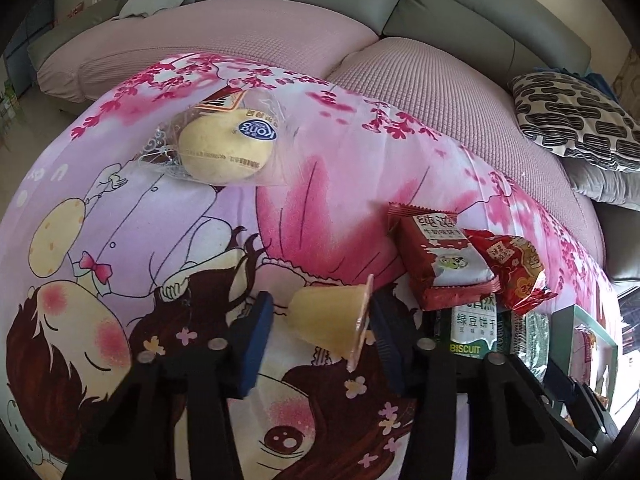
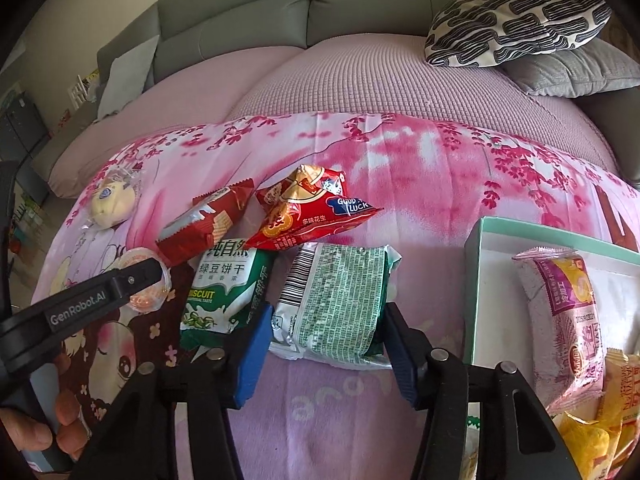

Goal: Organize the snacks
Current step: 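Grasp the yellow pudding cup with left tool while right tool grasps green-striped pack, then carry the cup and green pack into the tray and open both tools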

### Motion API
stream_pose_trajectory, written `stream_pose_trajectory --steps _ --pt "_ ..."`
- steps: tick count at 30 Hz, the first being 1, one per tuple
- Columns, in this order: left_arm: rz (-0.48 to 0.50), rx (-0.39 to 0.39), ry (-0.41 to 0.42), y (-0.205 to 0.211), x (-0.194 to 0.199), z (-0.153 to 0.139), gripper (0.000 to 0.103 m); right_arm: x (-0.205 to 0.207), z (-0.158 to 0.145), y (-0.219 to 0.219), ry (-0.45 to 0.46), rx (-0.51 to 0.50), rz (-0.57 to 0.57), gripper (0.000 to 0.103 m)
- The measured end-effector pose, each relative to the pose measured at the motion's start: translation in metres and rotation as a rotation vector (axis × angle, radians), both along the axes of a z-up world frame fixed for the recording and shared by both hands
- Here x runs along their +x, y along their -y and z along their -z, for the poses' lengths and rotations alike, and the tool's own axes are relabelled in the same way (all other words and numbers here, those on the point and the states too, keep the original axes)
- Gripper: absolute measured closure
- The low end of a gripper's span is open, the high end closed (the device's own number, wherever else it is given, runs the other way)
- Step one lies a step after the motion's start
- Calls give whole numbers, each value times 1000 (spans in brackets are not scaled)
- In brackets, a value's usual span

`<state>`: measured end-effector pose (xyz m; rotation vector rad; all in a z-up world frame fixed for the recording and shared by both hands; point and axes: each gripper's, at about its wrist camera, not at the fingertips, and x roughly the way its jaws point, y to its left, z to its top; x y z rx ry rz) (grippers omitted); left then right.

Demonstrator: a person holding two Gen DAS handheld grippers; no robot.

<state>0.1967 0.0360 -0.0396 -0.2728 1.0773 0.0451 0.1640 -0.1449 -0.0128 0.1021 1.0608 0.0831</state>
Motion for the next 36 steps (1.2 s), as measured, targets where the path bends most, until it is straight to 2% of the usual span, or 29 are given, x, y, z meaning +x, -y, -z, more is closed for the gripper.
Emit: stream_pose_trajectory --steps 6,17,28,36 --pt "13 5 -23 2 -2 -1 63 -9 -2 0 -15 7 -1 49" --pt "2 8 -76 -3 -22 -8 63 -39 -9 10 -36 45 3 51" --pt "34 10 -12 12 -40 -34 64 -74 -35 26 5 98 19 51" --pt "55 18 40 24 -45 -55 64 -79 -53 41 57 115 49 51"
